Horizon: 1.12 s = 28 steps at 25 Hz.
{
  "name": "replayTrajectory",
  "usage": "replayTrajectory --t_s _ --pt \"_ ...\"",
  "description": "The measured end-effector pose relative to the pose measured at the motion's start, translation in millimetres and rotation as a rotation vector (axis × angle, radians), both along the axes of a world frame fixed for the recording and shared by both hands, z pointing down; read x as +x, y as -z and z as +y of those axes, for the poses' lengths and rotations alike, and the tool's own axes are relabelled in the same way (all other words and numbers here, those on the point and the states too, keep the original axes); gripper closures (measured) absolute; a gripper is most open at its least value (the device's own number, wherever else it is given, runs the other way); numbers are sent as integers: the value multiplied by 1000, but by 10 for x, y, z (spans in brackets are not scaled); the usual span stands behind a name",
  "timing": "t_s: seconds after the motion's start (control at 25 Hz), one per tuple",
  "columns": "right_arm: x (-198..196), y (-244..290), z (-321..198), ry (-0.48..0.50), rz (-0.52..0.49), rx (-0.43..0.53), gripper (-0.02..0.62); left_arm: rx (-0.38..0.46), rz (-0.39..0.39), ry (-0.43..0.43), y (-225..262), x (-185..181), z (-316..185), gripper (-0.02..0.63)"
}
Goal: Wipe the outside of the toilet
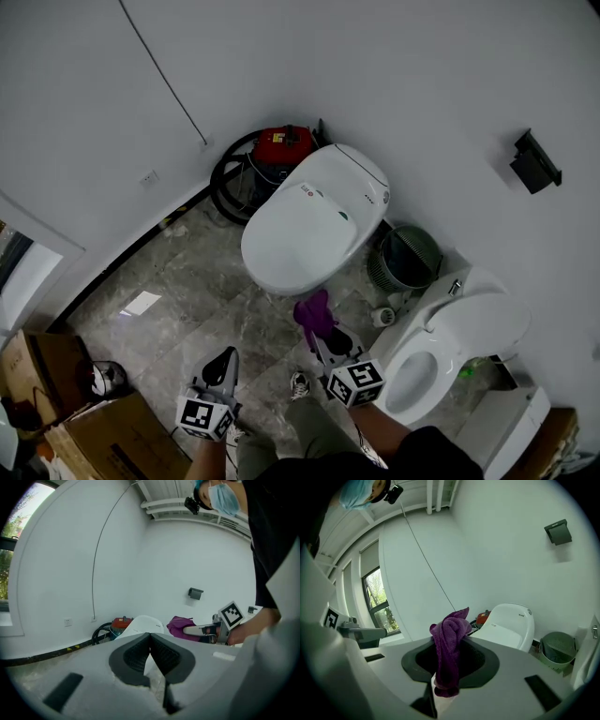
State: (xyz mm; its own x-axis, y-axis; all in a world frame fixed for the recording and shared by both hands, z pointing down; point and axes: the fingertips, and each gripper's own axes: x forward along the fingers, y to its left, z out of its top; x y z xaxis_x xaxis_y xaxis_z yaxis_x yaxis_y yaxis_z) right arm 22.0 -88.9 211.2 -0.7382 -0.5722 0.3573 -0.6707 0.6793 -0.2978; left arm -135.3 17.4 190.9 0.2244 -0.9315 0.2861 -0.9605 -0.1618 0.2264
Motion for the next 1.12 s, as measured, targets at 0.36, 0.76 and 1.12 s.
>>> replayTrajectory --t_s 0.36,0.76,1.12 --pt "-138 -1150 -250 -59 -42 28 506 22 46 -34 -886 -36 -337 603" --pt "-354 -2359 -228 -70 -6 266 506 140 35 -128 -2314 -135 -611 603" --pt "-483 -3602 -302 -86 -27 411 506 252 -63 -254 -3674 -1 -784 603"
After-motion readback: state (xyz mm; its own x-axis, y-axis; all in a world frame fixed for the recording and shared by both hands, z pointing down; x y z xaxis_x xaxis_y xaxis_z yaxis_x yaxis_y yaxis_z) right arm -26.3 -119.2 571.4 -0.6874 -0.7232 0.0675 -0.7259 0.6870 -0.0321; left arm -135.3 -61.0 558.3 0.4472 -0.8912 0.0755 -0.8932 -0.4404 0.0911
